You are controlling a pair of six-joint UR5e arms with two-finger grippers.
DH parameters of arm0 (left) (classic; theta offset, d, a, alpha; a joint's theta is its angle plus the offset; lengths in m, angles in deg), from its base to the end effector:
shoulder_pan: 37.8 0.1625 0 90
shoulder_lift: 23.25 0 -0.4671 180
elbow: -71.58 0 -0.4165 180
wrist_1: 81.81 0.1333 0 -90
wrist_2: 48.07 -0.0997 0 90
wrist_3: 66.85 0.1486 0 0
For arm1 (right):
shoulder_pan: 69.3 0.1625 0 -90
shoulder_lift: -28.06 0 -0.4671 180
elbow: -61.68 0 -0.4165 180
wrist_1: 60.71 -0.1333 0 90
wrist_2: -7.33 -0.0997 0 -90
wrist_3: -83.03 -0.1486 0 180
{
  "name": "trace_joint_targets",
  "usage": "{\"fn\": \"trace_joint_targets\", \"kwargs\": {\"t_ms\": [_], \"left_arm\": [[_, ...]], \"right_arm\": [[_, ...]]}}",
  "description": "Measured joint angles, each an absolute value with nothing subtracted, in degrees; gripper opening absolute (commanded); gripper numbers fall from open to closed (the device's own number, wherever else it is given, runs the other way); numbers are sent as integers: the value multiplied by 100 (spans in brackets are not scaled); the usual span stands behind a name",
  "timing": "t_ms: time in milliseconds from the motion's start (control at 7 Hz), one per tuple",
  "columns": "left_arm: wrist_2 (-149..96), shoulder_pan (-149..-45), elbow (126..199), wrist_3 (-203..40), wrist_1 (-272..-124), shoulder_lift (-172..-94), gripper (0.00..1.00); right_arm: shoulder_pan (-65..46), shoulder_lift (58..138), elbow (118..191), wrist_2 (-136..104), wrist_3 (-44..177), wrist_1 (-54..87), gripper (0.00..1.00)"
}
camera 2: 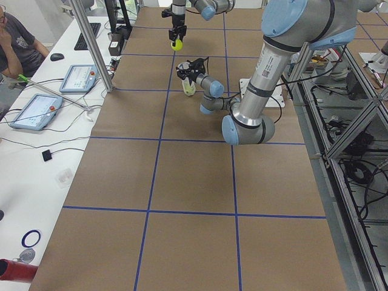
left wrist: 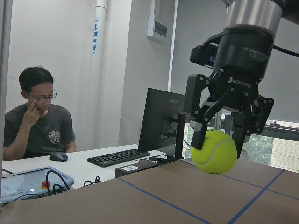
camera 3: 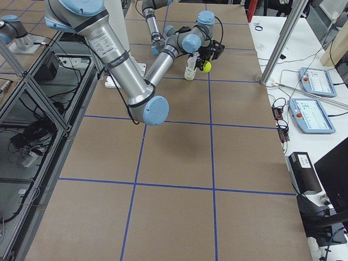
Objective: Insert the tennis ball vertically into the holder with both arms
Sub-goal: 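Carry the second ball with the right gripper over the can's top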
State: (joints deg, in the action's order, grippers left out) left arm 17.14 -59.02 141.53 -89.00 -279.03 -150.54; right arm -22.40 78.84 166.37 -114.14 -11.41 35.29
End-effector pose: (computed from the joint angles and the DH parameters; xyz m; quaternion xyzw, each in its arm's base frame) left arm 0.6149 -0.4486 0.2521 0.6774 0.5459 0.0057 0.4931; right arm -0.4387 -0.5503 0.1988 -0.0895 -0.4540 0.2818 0.8405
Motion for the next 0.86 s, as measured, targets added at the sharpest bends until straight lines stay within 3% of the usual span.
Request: {"fn": "trace_joint_targets", "kwargs": {"t_ms": [857], "left_arm": [[1714,-5851,14159,-8900,-27903,-15065,88]], "right_arm": [[-2745,7091,16514,-11372,-1860,3513,0]]}}
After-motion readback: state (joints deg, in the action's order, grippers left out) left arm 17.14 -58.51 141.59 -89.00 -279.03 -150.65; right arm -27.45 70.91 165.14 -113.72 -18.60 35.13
